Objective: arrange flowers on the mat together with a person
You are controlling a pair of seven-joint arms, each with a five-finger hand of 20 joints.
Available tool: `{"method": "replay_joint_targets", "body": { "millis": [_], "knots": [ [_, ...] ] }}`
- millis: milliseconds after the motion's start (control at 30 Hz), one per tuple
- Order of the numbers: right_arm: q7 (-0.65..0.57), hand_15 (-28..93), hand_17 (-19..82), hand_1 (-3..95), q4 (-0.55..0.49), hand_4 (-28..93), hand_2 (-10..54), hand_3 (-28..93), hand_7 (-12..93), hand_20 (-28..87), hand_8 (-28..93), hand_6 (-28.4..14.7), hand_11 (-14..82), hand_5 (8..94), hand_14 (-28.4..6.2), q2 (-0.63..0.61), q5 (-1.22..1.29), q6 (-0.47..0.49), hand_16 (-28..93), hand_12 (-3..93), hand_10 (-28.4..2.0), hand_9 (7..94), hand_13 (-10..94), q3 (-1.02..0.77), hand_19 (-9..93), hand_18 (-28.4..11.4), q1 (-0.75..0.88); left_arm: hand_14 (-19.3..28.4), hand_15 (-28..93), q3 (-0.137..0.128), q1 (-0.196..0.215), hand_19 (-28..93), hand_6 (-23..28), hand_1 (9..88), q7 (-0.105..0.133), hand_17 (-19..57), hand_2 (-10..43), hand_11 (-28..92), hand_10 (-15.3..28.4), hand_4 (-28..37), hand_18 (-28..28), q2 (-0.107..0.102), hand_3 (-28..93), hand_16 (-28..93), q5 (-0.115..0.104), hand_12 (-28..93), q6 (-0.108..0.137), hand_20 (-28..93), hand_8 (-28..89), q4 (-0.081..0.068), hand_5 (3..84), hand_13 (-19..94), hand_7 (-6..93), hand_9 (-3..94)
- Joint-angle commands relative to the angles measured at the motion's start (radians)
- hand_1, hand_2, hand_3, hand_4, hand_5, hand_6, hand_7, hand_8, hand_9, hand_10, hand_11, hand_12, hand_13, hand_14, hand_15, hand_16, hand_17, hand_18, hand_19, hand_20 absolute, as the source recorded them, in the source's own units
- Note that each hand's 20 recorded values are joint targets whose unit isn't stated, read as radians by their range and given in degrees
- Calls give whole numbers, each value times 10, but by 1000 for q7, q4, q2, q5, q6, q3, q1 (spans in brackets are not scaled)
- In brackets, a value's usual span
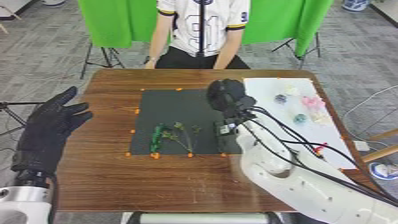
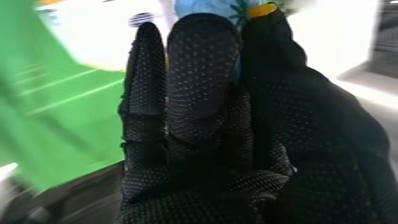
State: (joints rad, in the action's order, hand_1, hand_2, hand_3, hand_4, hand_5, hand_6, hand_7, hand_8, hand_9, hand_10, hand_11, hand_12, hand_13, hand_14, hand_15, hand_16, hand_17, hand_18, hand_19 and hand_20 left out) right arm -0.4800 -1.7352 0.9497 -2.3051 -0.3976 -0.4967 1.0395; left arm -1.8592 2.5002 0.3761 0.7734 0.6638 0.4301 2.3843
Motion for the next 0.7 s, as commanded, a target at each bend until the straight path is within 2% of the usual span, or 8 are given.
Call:
{"method": "replay_joint_targets", "body": {
  "millis": [33, 133, 200, 267, 333, 367, 500, 700],
  "knots": [
    [101, 534, 372, 620, 83, -283, -95, 635, 309, 38, -6, 60, 97, 789, 11, 321, 75, 127, 277, 348, -25, 913, 833, 56, 764, -105, -97, 253, 627, 17, -65, 552, 72, 243, -30, -81, 50, 353, 192, -272, 223, -15, 807, -130, 7, 93, -20, 104, -119, -11, 330, 220, 173, 316],
    [107, 540, 364, 618, 124, -283, -95, 630, 308, 42, -13, 70, 89, 787, 9, 364, 103, 134, 273, 338, -18, 913, 831, 110, 763, -108, -120, 252, 625, 38, -106, 550, 72, 244, -54, -80, 51, 350, 192, -272, 223, -27, 805, -130, 11, 92, -21, 104, -118, -19, 331, 220, 171, 318],
    [77, 545, 360, 622, 143, -283, -95, 612, 305, 45, -22, 82, 82, 789, 9, 366, 125, 97, 265, 326, -10, 918, 830, 188, 760, -107, -168, 252, 624, 65, -158, 550, 72, 245, -76, -80, 50, 348, 192, -271, 223, -40, 804, -129, 18, 92, -35, 105, -118, -32, 332, 221, 171, 318],
    [69, 550, 353, 628, 163, -283, -95, 589, 300, 49, -29, 91, 76, 789, 10, 372, 164, 73, 259, 317, -4, 924, 826, 244, 756, -104, -200, 252, 624, 94, -204, 550, 72, 245, -83, -80, 50, 348, 192, -271, 223, -56, 804, -129, 18, 93, -43, 105, -117, -44, 332, 221, 171, 318],
    [89, 553, 344, 632, 191, -283, -95, 567, 291, 55, -35, 100, 70, 794, 12, 383, 161, 80, 254, 303, 6, 928, 824, 269, 753, -102, -206, 253, 624, 107, -219, 550, 72, 245, -73, -80, 50, 347, 192, -271, 223, -69, 804, -129, 13, 93, -36, 105, -117, -46, 332, 221, 170, 318],
    [78, 556, 337, 634, 199, -283, -95, 558, 288, 58, -36, 103, 68, 796, 12, 382, 163, 77, 252, 299, 9, 929, 823, 280, 751, -100, -203, 253, 624, 125, -258, 550, 72, 245, -96, -80, 50, 348, 193, -271, 224, -65, 804, -129, 19, 93, -55, 105, -117, -60, 332, 221, 170, 318],
    [44, 562, 320, 650, 232, -283, -95, 524, 285, 67, -39, 113, 59, 795, 17, 382, 145, 70, 248, 291, 14, 923, 815, 314, 740, -93, -206, 252, 624, 172, -329, 550, 72, 245, -113, -79, 50, 347, 193, -271, 224, -66, 804, -128, 22, 94, -76, 106, -117, -84, 332, 221, 170, 318],
    [18, 579, 306, 657, 242, -283, -95, 502, 279, 93, -44, 116, 49, 777, 13, 385, 79, 138, 229, 285, 19, 911, 809, 302, 737, -95, -183, 252, 624, 189, -354, 550, 72, 245, -132, -79, 50, 347, 193, -270, 224, -54, 804, -128, 27, 94, -98, 106, -116, -96, 333, 222, 169, 318]
  ]
}}
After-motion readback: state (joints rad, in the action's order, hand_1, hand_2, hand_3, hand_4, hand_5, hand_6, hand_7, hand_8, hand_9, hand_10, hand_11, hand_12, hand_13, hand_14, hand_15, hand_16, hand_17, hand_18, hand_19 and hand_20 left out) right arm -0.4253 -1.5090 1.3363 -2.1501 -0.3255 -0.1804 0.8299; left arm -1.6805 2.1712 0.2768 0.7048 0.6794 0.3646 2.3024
